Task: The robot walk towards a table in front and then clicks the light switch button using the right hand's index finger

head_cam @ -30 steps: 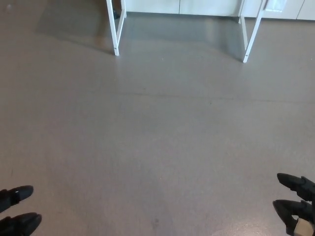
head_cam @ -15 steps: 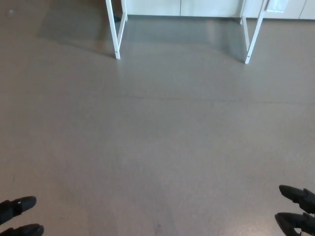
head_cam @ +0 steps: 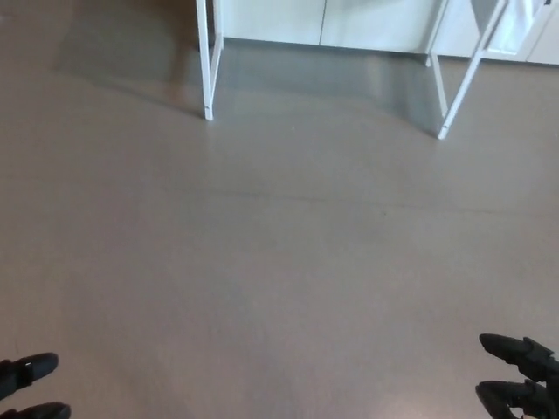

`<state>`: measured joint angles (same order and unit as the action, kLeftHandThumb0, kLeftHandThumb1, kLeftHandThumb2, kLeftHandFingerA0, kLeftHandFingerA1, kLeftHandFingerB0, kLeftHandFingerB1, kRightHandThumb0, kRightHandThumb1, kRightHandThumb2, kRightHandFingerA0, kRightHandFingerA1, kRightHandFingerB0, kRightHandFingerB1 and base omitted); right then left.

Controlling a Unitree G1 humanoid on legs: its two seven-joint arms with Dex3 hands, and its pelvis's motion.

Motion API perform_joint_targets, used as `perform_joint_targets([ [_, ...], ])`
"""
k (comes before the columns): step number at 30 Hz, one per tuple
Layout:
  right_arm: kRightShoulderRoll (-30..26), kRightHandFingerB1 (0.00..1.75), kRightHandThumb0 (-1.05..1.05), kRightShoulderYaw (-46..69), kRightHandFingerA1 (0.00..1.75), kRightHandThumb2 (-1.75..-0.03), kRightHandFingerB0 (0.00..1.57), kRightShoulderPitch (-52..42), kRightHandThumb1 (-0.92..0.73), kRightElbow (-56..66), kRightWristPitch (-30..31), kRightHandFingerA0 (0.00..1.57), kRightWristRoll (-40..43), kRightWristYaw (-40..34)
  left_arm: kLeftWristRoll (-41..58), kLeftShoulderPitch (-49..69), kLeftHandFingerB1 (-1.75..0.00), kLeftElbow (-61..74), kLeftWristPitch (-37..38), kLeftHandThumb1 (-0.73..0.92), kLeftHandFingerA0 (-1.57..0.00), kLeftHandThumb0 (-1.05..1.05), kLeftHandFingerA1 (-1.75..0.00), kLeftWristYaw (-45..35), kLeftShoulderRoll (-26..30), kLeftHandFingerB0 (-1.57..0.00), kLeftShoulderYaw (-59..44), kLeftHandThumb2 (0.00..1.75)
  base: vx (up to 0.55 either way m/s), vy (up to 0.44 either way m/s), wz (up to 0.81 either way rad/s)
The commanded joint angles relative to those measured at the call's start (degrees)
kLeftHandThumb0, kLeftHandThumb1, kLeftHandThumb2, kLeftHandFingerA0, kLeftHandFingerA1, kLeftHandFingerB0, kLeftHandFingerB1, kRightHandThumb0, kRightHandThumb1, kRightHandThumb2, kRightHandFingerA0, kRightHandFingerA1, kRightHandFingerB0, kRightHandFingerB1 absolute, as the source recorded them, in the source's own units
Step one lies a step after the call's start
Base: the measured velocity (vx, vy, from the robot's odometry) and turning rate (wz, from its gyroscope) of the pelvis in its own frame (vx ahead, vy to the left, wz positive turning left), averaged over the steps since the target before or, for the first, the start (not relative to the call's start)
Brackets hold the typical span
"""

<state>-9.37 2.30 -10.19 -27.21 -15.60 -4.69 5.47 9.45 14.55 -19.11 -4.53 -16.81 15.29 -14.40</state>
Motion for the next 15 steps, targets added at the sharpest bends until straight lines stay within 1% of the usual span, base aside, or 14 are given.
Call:
perform_joint_targets([
  [1, -1.8, 0.45, -0.37, -0.2, 0.57, -0.60, 0.39, 0.0, -0.67, -1.1, -2.2, 0.57, -1.0, -0.2, -0.1, 0.1, -0.40, -0.2, -0.2, 0.52, -0.59, -0.19, -0.47, -0.3, 0.4, -0.52, 0.3, 0.55, 0.24, -0.030, 0.12],
  [6, -2.0, 0.44, -0.36, -0.6, 0.57, -0.60, 0.40, 0.7, -0.67, -1.3, -1.4, 0.58, -1.6, -0.7, -0.5, -0.4, -0.41, -0.1, 0.1, 0.52, -0.60, -0.18, -0.48, 0.3, 0.5, -0.55, 0.4, 0.55, 0.28, -0.116, 0.19],
  [7, -2.0, 0.45, -0.36, -0.7, 0.58, -0.60, 0.40, 0.7, -0.67, -1.4, -1.6, 0.59, -1.7, -0.8, -0.5, -0.3, -0.41, -0.2, 0.2, 0.52, -0.59, -0.19, -0.48, 0.2, 0.5, -0.55, 0.5, 0.55, 0.31, -0.258, -0.47],
  [8, -2.2, 0.45, -0.35, -0.9, 0.58, -0.60, 0.40, 0.6, -0.68, -1.8, -2.3, 0.58, -2.0, -0.8, -0.5, -0.2, -0.41, -0.4, 0.6, 0.51, -0.59, -0.20, -0.48, -0.2, 0.7, -0.54, 0.6, 0.55, 0.31, -0.207, 0.76],
  [10, -2.6, 0.46, -0.36, -1.3, 0.58, -0.60, 0.40, 0.6, -0.68, -2.1, -3.0, 0.59, -2.4, -0.9, -0.9, -0.1, -0.40, -0.9, 1.4, 0.52, -0.58, -0.21, -0.47, -0.5, 1.0, -0.53, 0.9, 0.55, 0.29, -0.204, 0.29],
  [12, -3.0, 0.45, -0.36, -1.8, 0.58, -0.60, 0.40, 0.6, -0.68, -2.7, -3.5, 0.60, -3.0, -1.1, -1.2, 0.2, -0.40, -0.9, 1.6, 0.52, -0.61, -0.21, -0.48, -0.3, 1.1, -0.53, 1.1, 0.55, 0.26, -0.157, 0.01],
  [15, -3.5, 0.44, -0.35, -2.5, 0.57, -0.60, 0.41, 0.5, -0.68, -2.6, -3.4, 0.61, -3.7, -1.3, -1.5, 0.3, -0.40, -1.1, 2.3, 0.52, -0.61, -0.21, -0.48, -0.4, 1.2, -0.53, 1.4, 0.55, 0.26, -0.072, -0.08],
])
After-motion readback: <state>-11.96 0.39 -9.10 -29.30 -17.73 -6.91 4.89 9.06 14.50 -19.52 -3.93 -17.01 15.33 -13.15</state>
